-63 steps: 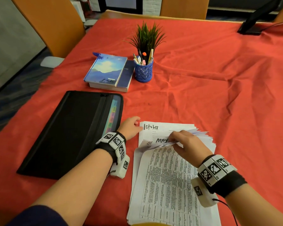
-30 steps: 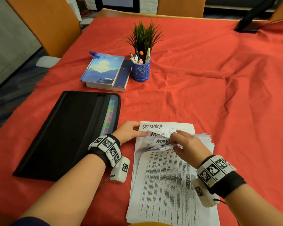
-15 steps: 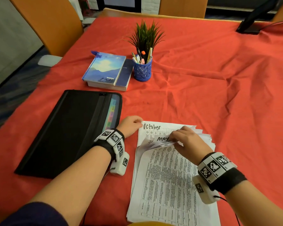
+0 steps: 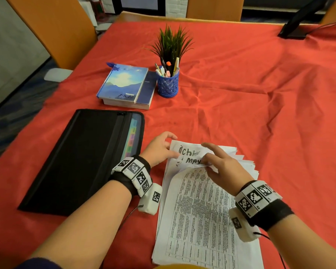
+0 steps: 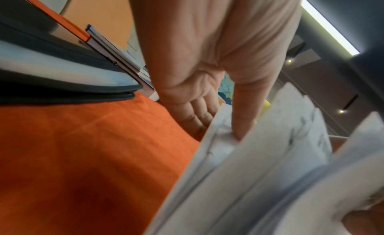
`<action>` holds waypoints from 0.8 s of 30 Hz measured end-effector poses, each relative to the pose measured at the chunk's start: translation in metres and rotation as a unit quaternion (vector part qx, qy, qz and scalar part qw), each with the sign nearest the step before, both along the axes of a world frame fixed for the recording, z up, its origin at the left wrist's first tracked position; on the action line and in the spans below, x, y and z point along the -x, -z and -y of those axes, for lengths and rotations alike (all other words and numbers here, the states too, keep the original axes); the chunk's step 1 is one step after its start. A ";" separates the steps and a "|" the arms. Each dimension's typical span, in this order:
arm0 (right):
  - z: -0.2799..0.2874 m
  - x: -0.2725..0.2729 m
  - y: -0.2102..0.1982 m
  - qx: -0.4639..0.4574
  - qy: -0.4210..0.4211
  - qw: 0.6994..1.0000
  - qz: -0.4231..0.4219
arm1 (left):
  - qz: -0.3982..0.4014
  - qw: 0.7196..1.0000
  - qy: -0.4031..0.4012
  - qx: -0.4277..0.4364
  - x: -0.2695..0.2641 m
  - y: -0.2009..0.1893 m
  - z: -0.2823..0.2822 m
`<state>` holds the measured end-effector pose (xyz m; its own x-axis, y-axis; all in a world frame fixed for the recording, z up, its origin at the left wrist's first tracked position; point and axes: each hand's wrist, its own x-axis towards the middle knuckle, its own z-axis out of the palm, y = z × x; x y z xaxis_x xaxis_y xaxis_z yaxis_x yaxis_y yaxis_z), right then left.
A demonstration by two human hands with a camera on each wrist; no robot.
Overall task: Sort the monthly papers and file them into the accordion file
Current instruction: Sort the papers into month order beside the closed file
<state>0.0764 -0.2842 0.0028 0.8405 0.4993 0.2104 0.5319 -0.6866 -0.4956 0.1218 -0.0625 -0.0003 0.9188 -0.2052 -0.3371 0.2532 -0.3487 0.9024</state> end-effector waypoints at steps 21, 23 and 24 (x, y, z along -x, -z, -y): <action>0.013 0.010 -0.005 0.030 -0.027 0.998 0.054 | -0.005 0.994 -0.085 0.072 0.009 0.013 -0.010; 0.012 0.009 -0.007 0.038 -0.024 0.996 0.072 | -0.003 0.994 -0.072 0.077 0.009 0.013 -0.008; 0.011 0.008 -0.008 0.042 -0.025 0.996 0.077 | -0.002 0.995 -0.065 0.079 0.009 0.012 -0.006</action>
